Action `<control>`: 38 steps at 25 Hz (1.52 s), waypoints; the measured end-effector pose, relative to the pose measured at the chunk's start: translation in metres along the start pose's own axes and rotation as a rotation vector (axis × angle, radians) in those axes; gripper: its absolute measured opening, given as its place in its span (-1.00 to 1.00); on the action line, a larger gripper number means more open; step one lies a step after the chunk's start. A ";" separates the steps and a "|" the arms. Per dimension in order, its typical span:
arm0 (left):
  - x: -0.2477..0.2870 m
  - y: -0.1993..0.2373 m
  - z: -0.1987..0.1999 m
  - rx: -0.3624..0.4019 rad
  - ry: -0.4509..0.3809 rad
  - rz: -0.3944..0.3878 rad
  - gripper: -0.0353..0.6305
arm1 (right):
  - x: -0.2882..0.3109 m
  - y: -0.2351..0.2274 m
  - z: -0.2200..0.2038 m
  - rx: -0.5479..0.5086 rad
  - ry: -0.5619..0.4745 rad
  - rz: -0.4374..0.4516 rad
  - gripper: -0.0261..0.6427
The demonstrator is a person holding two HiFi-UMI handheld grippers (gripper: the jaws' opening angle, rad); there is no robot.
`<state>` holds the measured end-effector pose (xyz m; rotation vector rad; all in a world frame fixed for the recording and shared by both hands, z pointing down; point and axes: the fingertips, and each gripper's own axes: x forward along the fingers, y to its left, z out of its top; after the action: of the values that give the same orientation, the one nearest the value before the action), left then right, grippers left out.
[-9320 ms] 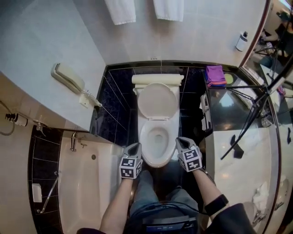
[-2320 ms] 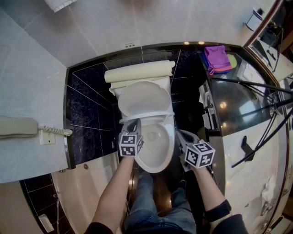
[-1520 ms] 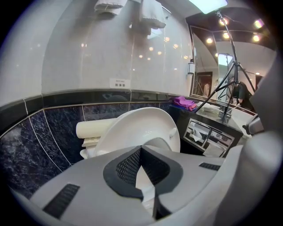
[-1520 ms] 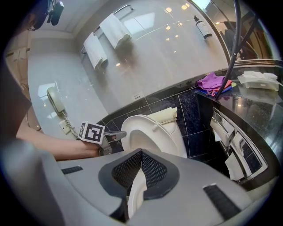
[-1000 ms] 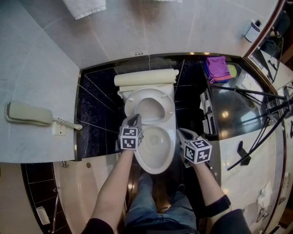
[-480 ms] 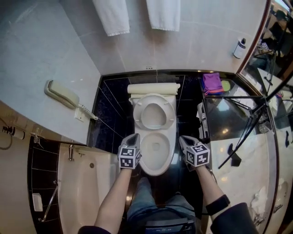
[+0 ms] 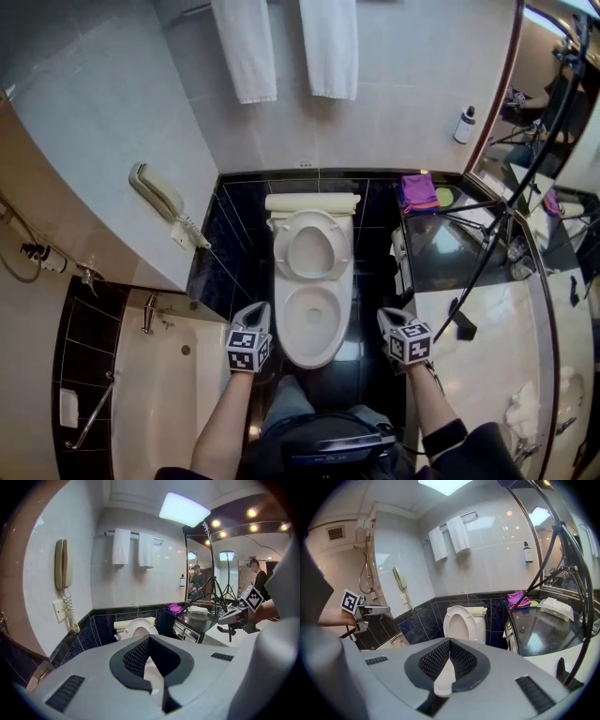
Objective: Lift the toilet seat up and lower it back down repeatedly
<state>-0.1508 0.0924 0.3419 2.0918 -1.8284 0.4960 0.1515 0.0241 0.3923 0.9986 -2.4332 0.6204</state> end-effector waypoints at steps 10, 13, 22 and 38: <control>-0.055 0.002 -0.028 -0.063 -0.009 0.029 -0.90 | -0.042 -0.009 -0.010 0.005 -0.037 -0.046 -0.87; -0.060 -0.001 -0.038 -0.066 0.001 0.030 -0.90 | -0.042 -0.007 -0.016 0.011 -0.033 -0.042 -0.87; -0.058 -0.006 -0.037 -0.050 -0.011 0.015 -0.90 | -0.037 -0.003 -0.020 0.013 -0.017 -0.033 -0.87; 0.049 -0.007 -0.029 0.002 0.078 -0.101 -0.90 | 0.061 -0.019 0.033 -0.220 0.040 -0.108 -0.71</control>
<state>-0.1389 0.0629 0.3899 2.1223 -1.6709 0.5457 0.1186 -0.0390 0.4035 1.0072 -2.3342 0.3248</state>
